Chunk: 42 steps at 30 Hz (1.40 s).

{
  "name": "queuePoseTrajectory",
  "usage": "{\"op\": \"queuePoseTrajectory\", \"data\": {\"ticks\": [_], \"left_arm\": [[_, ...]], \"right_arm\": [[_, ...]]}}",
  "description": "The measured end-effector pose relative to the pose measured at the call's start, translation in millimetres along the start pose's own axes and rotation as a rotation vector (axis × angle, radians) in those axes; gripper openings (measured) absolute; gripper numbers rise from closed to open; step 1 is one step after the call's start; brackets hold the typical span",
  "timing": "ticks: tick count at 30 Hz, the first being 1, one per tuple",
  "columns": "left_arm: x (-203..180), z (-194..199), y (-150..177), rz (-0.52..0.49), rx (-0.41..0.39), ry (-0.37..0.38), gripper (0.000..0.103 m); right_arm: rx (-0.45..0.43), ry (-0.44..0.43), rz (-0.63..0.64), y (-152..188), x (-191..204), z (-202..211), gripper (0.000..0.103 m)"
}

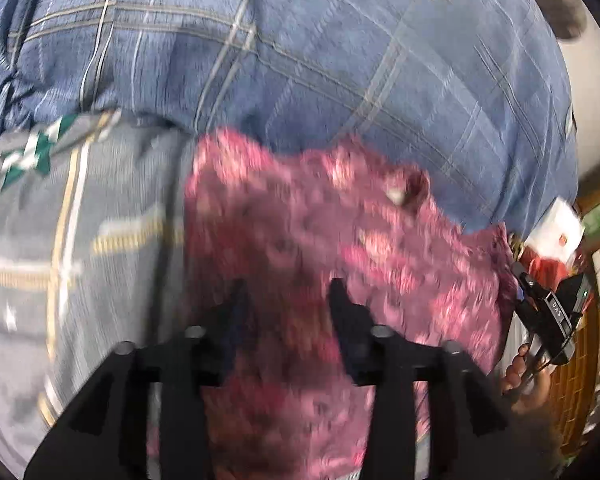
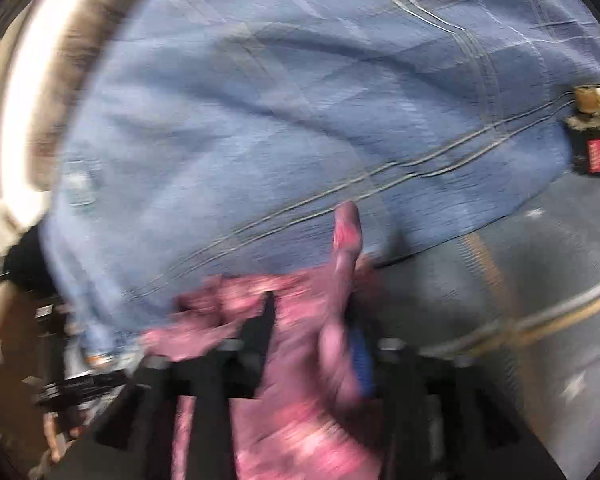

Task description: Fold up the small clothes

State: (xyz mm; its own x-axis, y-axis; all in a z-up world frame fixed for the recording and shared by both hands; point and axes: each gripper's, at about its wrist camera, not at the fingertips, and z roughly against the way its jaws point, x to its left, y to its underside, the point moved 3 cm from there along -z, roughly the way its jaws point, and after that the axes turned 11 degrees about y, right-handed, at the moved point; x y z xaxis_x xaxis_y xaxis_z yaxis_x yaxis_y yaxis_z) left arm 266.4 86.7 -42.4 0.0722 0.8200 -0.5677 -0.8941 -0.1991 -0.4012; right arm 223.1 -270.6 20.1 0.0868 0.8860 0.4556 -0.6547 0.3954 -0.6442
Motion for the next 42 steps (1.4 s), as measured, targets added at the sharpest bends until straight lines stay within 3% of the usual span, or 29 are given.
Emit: {"op": "queuePoseTrajectory", "data": {"ticks": [2, 3, 4, 5, 9, 10, 12, 14, 15, 17, 18, 19, 20, 21, 23, 25, 29, 31, 33, 34, 35, 37, 40, 42], "left_arm": [[-3.2, -15.1, 17.0, -0.031, 0.058, -0.058, 0.042], [-7.6, -13.1, 22.5, -0.063, 0.046, -0.092, 0.042], [-13.7, -7.5, 25.6, -0.078, 0.04, -0.109, 0.041], [-17.6, 0.8, 28.4, -0.083, 0.046, -0.105, 0.041], [-20.8, 34.7, 45.9, -0.075, 0.018, -0.061, 0.047], [-18.0, 37.3, 50.8, -0.068, 0.015, -0.06, 0.049], [-8.2, 31.6, 63.4, -0.027, 0.043, -0.073, 0.049], [-2.1, 9.0, 73.8, -0.002, 0.067, -0.08, 0.048], [-0.9, 13.4, 78.5, -0.026, 0.036, -0.081, 0.049], [-6.5, 14.4, 81.8, -0.046, 0.042, -0.11, 0.049], [-7.9, 14.7, 82.5, -0.046, 0.045, -0.114, 0.052], [-9.0, 14.8, 83.5, -0.048, 0.051, -0.114, 0.053], [-8.8, 14.2, 83.1, -0.048, 0.055, -0.117, 0.053], [-9.2, 14.2, 83.2, -0.047, 0.059, -0.121, 0.053], [-10.3, 12.4, 84.0, -0.041, 0.054, -0.116, 0.054], [-9.1, 11.8, 87.4, -0.041, 0.048, -0.109, 0.054], [-14.6, 22.2, 88.7, -0.062, 0.044, -0.095, 0.054], [-25.7, 41.5, 83.4, -0.086, -0.034, -0.032, 0.054], [-37.8, 52.3, 73.2, -0.121, -0.109, -0.008, 0.06], [-41.3, 53.3, 68.4, -0.135, -0.137, -0.029, 0.067], [-42.6, 52.8, 64.3, -0.142, -0.162, -0.064, 0.067], [-41.0, 45.1, 59.0, -0.16, -0.187, -0.116, 0.067], [-25.5, 20.1, 57.7, -0.145, -0.11, -0.178, 0.067], [-9.9, -0.6, 61.7, -0.147, -0.044, -0.252, 0.072]], "right_arm": [[0.079, 0.029, 0.068, 23.6, 6.3, -10.4, 0.045], [0.163, 0.122, 0.119, 35.4, 4.5, -25.7, 0.045], [0.182, 0.199, 0.162, 40.1, 3.1, -29.8, 0.033], [0.14, 0.22, 0.174, 37.2, 4.1, -20.3, 0.033], [0.009, 0.14, -0.048, 22.7, -20.8, 43.9, 0.041], [-0.01, 0.129, -0.079, 24.6, -27.2, 57.4, 0.048], [-0.024, 0.159, -0.121, 34.7, -38.6, 67.4, 0.056], [0.015, 0.227, -0.149, 55.5, -41.5, 47.8, 0.059], [0.04, 0.253, -0.173, 63.0, -49.5, 44.5, 0.059], [0.082, 0.231, -0.237, 77.2, -59.1, 36.2, 0.058], [0.06, 0.209, -0.255, 81.6, -60.7, 38.4, 0.052], [0.05, 0.176, -0.24, 82.1, -57.9, 41.6, 0.013], [0.082, 0.116, -0.223, 82.2, -55.1, 40.6, 0.003], [0.1, 0.075, -0.224, 81.2, -53.4, 42.8, 0.004], [0.017, 0.01, -0.234, 72.7, -48.4, 62.4, 0.003], [-0.037, 0.049, -0.232, 66.9, -53.1, 73.3, 0.003], [0.185, 0.202, -0.235, 84.8, -83.5, 36.5, 0.005], [0.125, 0.236, -0.25, 77.0, -85.0, 50.8, 0.011], [-0.002, 0.243, -0.24, 59.6, -73.1, 65.3, 0.012], [-0.046, 0.208, -0.224, 48.8, -63.1, 66.1, 0.017], [-0.061, 0.186, -0.203, 40.4, -51.7, 62.7, 0.024], [-0.059, 0.161, -0.146, 26.3, -26.1, 43.8, 0.025], [-0.06, 0.171, -0.105, 15.9, -3.5, 13.3, 0.026], [0.008, 0.169, -0.117, 23.9, -0.7, -17.5, 0.043]]}}
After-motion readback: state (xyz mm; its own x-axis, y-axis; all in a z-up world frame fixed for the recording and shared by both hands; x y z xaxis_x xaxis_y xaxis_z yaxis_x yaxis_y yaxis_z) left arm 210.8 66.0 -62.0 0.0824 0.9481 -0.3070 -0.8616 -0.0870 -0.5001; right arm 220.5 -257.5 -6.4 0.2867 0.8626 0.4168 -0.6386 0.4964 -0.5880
